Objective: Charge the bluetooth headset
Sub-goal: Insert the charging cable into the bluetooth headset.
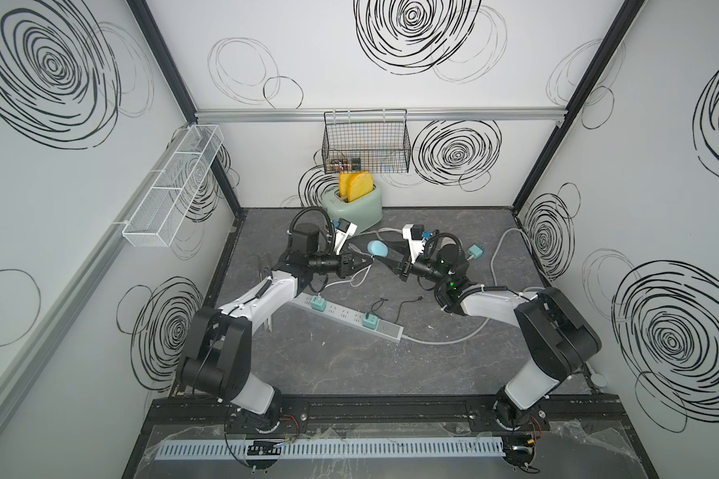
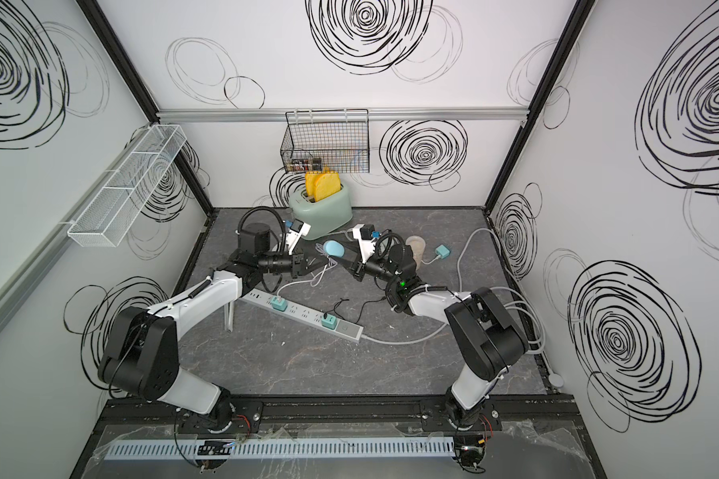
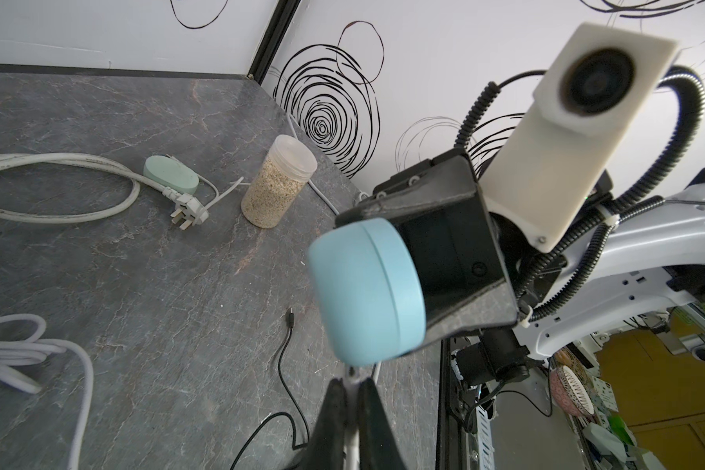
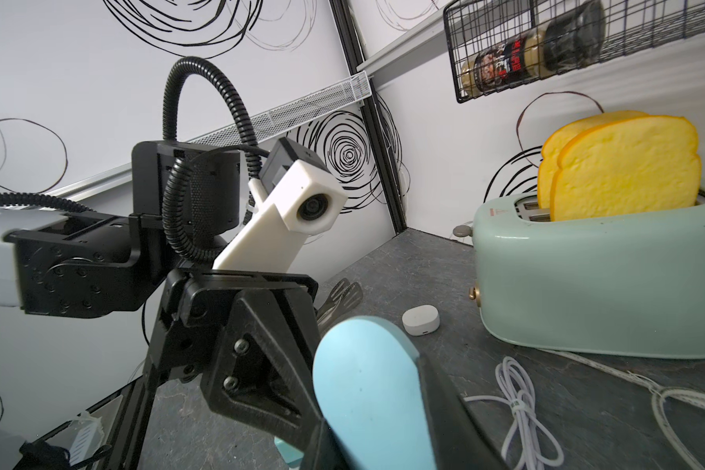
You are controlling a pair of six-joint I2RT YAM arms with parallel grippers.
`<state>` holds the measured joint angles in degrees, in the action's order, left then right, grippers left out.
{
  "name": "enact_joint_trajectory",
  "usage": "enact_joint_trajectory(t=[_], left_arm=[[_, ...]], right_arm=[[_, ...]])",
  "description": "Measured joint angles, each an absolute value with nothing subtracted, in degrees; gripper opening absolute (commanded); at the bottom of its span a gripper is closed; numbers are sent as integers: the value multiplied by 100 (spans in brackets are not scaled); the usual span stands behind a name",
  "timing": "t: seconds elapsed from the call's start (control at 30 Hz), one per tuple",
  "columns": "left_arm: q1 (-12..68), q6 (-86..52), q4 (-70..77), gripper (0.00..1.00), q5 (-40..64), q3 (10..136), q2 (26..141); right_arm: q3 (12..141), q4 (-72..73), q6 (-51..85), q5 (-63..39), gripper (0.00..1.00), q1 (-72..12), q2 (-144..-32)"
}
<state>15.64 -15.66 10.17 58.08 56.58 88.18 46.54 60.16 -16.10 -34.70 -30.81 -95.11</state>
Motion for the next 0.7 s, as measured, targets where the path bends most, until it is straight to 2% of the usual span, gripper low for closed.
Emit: enact_joint_trajectory(t=[0.7], left_arm=[[1564, -1328, 578, 0, 5708, 5658, 8812]], right_arm=[[4600, 5310, -2324, -3179, 19, -3258, -9262]])
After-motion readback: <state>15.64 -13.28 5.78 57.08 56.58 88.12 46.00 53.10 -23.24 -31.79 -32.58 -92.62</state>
